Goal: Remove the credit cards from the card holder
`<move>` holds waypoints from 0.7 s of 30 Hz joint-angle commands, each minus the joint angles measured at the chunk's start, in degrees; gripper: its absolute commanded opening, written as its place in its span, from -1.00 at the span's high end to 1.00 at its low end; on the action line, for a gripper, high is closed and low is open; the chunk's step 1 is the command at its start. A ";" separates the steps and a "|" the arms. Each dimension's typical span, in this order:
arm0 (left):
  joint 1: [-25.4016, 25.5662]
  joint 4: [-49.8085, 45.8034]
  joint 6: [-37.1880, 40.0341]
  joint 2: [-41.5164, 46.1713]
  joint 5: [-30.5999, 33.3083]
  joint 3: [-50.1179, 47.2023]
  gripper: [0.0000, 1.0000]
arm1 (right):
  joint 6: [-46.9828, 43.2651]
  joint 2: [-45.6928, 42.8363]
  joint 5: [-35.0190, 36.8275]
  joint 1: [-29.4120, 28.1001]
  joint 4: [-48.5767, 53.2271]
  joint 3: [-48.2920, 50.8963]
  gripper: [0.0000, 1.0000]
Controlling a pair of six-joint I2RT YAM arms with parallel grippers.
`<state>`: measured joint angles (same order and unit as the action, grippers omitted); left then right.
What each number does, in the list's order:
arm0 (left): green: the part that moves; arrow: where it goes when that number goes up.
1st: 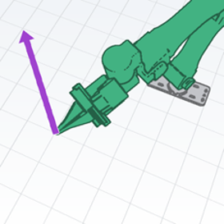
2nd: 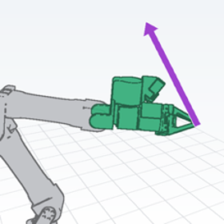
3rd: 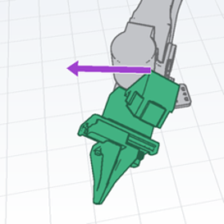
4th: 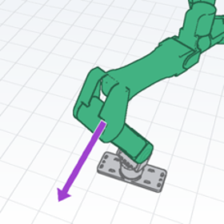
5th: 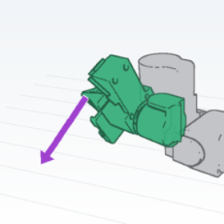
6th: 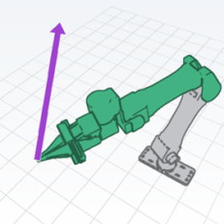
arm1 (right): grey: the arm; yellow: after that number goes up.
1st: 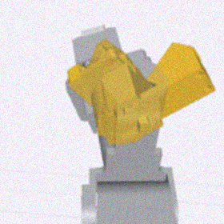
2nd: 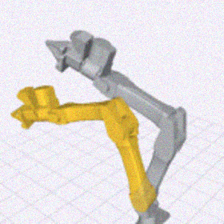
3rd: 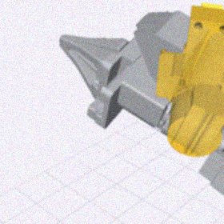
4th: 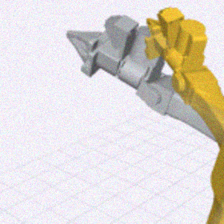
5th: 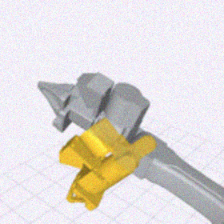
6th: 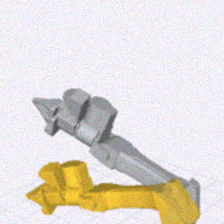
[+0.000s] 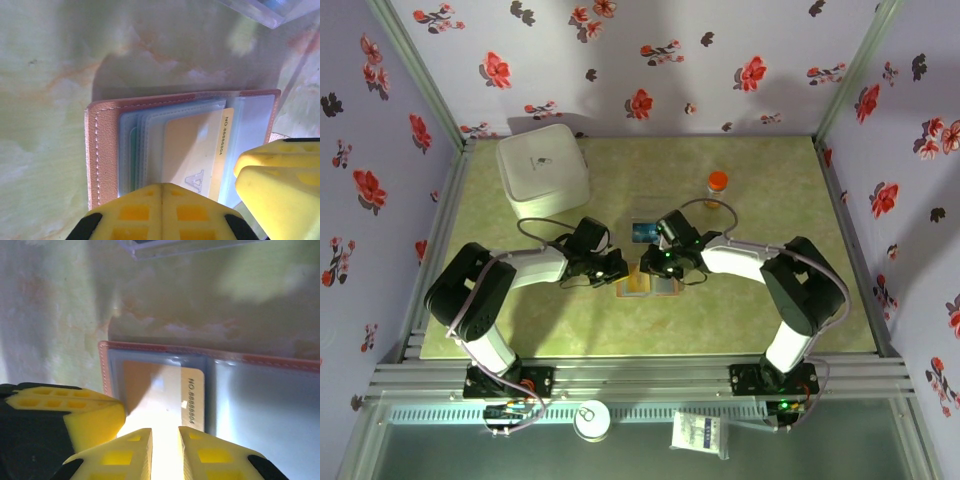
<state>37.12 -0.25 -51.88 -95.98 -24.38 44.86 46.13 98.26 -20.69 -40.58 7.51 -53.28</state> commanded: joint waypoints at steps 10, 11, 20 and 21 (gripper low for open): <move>0.06 -2.04 2.34 -0.22 1.62 0.80 1.00 | 0.41 4.29 0.22 0.60 -0.35 -1.40 0.60; 0.03 -2.03 2.39 -0.26 1.62 0.80 1.00 | 0.32 4.01 0.75 0.59 0.14 -1.31 0.59; 0.09 -2.11 2.22 -0.03 1.50 1.14 1.00 | -0.54 0.46 2.86 0.61 3.50 -1.73 0.59; 0.05 -2.28 2.26 0.05 1.52 1.32 1.00 | -0.50 0.00 2.88 0.63 3.56 -1.77 0.59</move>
<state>37.12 -0.75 -50.81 -95.98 -23.79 44.91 46.11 100.38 -19.68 -40.34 8.23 -54.06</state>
